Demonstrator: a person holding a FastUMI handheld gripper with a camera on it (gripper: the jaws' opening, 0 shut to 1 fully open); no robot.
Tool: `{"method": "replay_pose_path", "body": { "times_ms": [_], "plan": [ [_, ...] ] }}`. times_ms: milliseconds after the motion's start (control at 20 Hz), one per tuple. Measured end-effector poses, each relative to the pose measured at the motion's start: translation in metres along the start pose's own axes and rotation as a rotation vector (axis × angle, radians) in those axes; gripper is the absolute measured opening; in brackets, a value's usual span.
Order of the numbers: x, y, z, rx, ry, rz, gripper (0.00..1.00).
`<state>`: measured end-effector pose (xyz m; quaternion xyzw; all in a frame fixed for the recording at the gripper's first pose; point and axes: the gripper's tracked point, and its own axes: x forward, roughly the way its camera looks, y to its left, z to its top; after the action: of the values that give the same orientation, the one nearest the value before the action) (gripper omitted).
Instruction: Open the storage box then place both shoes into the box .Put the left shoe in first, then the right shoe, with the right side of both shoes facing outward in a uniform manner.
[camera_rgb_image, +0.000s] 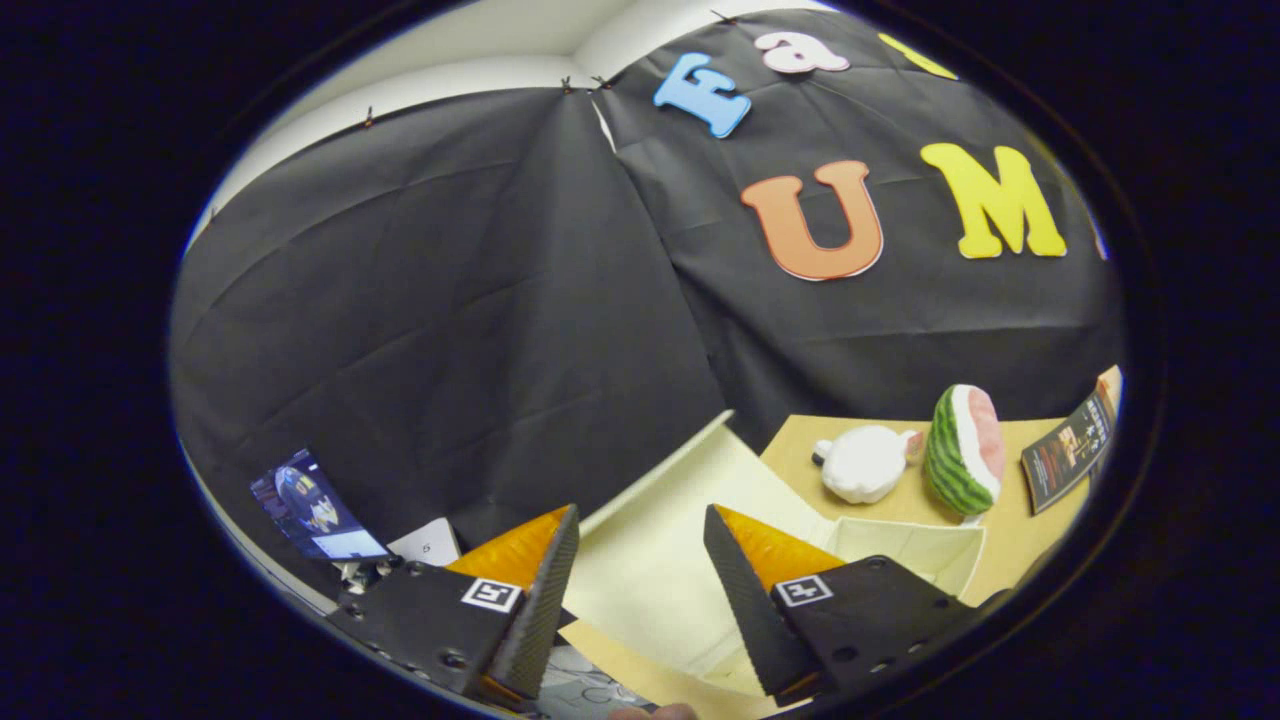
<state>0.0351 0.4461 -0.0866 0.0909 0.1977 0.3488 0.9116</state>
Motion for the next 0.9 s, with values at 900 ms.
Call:
{"method": "replay_pose_path", "body": {
  "times_ms": [900],
  "plan": [
    [-0.195, -0.178, 0.023, -0.183, -0.182, -0.271, 0.96]
  ]
}}
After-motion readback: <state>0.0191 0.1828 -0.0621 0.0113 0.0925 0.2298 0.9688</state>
